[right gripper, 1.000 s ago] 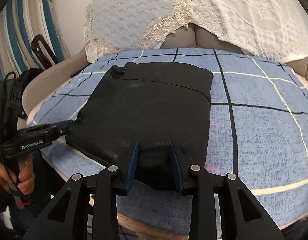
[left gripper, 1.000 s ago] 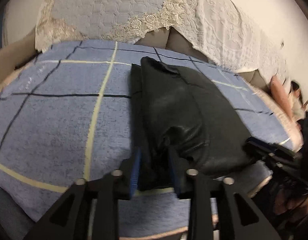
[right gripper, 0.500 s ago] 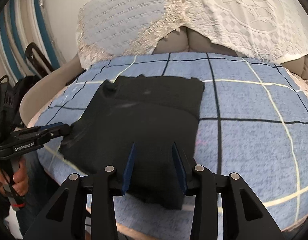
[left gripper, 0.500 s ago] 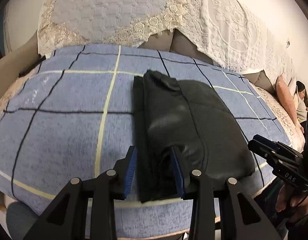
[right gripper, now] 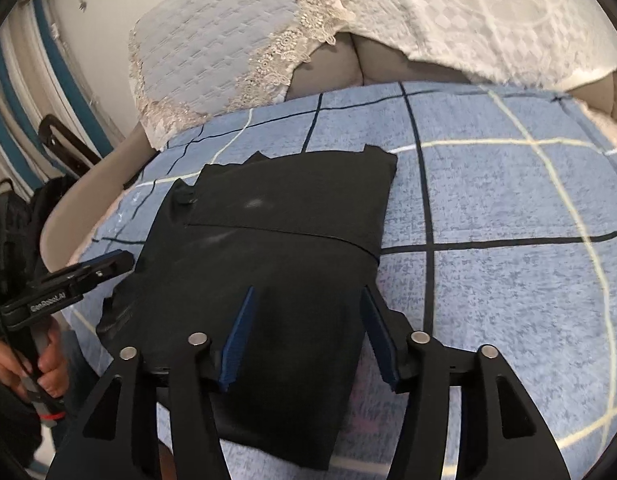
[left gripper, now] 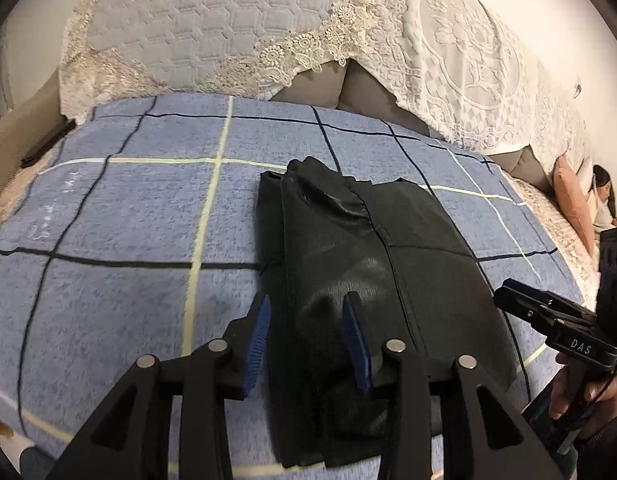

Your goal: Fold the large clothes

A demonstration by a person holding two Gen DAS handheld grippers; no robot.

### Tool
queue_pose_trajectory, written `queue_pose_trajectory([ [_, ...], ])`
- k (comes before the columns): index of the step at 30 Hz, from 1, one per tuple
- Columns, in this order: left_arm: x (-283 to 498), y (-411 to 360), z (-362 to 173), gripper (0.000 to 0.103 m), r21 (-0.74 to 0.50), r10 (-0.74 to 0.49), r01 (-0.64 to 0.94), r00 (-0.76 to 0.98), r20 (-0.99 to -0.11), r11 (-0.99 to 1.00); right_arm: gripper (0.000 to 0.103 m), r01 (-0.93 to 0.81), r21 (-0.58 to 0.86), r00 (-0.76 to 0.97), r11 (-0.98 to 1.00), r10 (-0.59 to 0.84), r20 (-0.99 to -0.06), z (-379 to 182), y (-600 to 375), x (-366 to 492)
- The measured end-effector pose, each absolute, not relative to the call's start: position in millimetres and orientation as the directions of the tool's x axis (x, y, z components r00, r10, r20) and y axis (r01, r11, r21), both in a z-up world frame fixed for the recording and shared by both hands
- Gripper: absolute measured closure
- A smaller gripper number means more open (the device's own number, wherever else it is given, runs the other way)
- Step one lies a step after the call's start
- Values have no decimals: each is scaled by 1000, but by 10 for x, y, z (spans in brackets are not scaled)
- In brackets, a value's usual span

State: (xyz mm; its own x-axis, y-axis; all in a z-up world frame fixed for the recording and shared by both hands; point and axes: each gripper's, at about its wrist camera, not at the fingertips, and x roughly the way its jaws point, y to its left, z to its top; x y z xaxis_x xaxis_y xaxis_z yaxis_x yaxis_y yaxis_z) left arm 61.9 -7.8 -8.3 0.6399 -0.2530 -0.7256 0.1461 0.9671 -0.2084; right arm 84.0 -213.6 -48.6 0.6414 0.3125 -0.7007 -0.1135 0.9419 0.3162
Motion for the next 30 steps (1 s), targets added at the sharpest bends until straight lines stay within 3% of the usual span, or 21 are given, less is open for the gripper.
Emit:
queue_pose_trajectory([
  [8, 1030, 120, -337, 48, -381, -381, 126, 574, -725, 916, 40, -56, 468, 599, 882, 404, -691, -706, -2434, 1191],
  [16, 1161, 213, -474, 43, -525, -492, 107, 544, -680, 844, 38, -62, 621, 547, 781, 547, -633, -870, -2512, 1282],
  [25, 1268, 192, -653, 30, -625, -601, 130, 478, -640, 770, 37, -95, 644, 509, 759, 593, -624, -926, -2493, 1399],
  [30, 1357, 108, -631, 30, -621, -608, 144, 461, -647, 770, 35, -101, 668, 493, 738, 620, -610, -934, -2475, 1395],
])
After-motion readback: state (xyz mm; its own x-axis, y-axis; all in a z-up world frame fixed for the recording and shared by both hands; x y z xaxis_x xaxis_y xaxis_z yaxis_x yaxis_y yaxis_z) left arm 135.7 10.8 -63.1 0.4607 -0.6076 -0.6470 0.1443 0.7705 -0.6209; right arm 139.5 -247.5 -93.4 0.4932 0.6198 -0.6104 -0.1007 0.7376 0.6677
